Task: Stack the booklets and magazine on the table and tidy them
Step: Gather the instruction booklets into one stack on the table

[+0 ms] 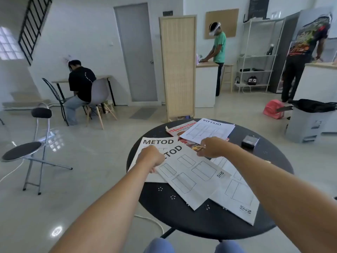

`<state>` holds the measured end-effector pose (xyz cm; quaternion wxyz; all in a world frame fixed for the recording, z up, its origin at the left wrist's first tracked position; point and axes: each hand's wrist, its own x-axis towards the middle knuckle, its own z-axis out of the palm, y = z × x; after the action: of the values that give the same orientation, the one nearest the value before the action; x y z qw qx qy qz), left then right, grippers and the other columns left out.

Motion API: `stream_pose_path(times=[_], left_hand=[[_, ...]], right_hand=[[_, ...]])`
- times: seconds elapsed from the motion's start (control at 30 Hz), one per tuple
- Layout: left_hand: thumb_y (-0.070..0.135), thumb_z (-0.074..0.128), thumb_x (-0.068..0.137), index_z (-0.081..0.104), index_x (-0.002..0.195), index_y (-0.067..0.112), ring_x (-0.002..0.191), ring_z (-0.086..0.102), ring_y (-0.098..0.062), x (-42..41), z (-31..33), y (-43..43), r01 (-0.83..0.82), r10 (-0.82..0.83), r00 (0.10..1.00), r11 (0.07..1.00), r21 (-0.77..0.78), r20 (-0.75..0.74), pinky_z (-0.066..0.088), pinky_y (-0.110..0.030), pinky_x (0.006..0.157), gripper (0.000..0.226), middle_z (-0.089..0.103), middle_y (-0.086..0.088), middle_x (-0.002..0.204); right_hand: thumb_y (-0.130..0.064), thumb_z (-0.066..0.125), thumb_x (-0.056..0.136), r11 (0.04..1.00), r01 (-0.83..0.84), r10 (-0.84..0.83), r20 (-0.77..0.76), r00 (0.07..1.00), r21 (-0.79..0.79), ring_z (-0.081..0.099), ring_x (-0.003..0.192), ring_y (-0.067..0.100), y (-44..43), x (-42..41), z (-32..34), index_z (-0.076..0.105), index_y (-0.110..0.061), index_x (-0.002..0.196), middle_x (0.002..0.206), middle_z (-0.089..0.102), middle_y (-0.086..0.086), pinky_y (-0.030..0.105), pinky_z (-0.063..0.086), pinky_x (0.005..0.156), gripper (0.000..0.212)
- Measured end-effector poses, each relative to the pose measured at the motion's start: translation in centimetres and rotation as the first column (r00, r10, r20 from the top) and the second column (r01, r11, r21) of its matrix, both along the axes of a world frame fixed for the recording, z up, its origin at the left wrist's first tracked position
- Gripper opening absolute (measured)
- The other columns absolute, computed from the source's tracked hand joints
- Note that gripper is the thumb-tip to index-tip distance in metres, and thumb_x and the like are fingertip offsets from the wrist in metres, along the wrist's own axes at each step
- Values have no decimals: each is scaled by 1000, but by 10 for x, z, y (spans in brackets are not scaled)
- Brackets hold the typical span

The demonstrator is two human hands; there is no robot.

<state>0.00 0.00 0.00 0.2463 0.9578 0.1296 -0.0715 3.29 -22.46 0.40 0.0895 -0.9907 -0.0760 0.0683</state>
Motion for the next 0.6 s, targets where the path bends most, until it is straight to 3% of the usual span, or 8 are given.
stream_pose_path(times=[0.1, 0.23, 0.47, 0.6], left_hand=[[12, 51, 86, 59, 119, -1, 63, 72, -24, 0, -12, 7, -39, 32, 997, 993, -112, -63, 62, -30, 61, 37, 70, -15, 78], [13, 52, 86, 58, 90, 0, 73, 76, -31, 0, -26, 2, -61, 41, 992, 985, -164, -119, 64, -40, 69, 15, 71, -22, 85], [11, 53, 85, 52, 82, 6, 63, 73, -31, 11, -45, 0, -100, 83, 993, 972, -214, -85, 64, -41, 66, 6, 66, -17, 81], [12, 58, 85, 53, 81, 10, 58, 67, -26, 14, -51, 2, -125, 104, 991, 940, -317, -81, 63, -34, 56, 7, 64, -15, 83]], right_hand=[[-45, 60, 88, 999, 33, -33, -32, 999, -7, 60, 104, 24, 1, 1, -10, 57, -9, 128, 120, 66, 9, 30, 47, 81, 54], [-44, 62, 87, 998, 71, -70, -44, 997, 1, 62, 95, 23, -1, 9, -26, 59, -7, 123, 113, 67, 8, 29, 48, 76, 52], [-42, 63, 86, 994, 105, -101, -98, 990, 37, 56, 89, 18, 5, 23, -45, 58, -10, 124, 108, 65, 4, 27, 44, 73, 50], [-33, 63, 88, 981, 157, -143, -123, 982, 117, 58, 90, 21, 10, 28, -47, 60, -5, 119, 100, 62, 4, 27, 46, 73, 42]])
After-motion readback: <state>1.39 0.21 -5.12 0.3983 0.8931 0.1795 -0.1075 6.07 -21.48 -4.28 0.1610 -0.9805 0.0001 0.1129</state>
